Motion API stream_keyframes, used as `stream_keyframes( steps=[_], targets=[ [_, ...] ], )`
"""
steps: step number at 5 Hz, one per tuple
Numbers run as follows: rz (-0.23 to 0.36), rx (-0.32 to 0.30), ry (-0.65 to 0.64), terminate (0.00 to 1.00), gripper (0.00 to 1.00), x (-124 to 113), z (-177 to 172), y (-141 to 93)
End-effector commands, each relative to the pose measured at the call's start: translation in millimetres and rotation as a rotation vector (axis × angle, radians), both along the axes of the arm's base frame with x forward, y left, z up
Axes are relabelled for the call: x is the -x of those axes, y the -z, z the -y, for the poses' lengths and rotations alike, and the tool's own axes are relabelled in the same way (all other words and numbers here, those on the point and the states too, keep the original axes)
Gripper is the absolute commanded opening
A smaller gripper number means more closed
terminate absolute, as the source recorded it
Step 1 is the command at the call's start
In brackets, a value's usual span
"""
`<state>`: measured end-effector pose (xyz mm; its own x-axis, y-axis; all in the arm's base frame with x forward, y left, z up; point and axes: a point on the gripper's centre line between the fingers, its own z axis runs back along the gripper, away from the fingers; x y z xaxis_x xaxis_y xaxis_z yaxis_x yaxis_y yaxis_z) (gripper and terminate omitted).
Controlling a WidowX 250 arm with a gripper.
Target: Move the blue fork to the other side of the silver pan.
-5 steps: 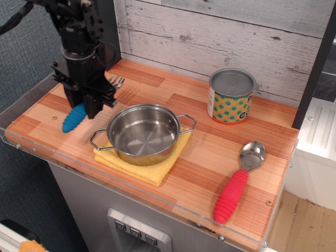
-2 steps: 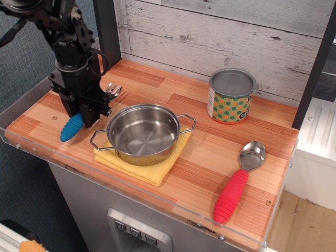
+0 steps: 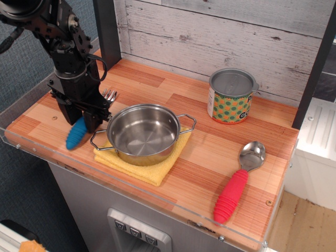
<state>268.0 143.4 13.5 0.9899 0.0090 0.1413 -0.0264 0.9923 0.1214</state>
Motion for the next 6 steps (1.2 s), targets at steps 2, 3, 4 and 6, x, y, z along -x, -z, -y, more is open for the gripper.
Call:
stream_keyframes(
  steps=[2, 3, 4, 6],
  targets=[
    [0.096, -0.007, -0.015, 0.00, 1.00, 7, -13, -39],
    [0.103, -0.010, -0.066, 0.00, 1.00, 6, -11, -55],
    [0.108, -0.004, -0.137, 0.00, 1.00, 3, -6, -72],
    [0.144, -0.017, -0.145, 0.00, 1.00, -17, 22, -91]
  ],
)
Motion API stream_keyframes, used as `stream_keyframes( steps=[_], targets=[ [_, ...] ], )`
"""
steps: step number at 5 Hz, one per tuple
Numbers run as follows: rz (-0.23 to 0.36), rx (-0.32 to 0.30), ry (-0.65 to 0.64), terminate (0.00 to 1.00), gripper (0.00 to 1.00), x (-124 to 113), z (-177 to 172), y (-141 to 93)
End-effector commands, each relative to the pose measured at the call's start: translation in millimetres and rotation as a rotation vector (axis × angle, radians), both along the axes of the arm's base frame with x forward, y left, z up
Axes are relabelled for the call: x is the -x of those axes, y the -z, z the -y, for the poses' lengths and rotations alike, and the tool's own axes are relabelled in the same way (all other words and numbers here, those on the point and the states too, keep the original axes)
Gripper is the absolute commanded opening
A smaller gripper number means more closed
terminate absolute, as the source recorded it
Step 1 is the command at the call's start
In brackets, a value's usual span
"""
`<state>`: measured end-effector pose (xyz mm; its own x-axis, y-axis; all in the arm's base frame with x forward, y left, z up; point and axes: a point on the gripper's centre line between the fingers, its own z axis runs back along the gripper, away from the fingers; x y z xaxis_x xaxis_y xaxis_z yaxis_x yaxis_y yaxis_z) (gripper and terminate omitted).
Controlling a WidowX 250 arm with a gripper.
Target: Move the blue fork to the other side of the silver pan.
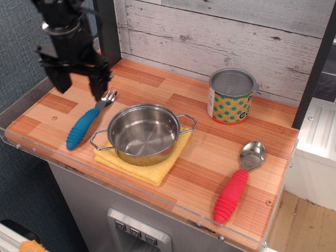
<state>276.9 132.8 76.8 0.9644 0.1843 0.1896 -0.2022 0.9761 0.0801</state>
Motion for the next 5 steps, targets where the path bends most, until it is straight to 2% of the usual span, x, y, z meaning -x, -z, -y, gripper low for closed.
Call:
stream_keyframes(
  steps=[1, 3, 4, 5],
  targets=[
    [0.126, -0.072, 0.023, 0.00, 1.00, -20, 25, -33],
    [0.181, -0.080, -0.066, 0.00, 1.00, -47, 25, -41],
    [0.192, -0.081, -0.050, 0.00, 1.00, -59, 30, -43],
    [0.192, -0.081, -0.050, 1.00, 1.00, -59, 30, -43]
  ],
)
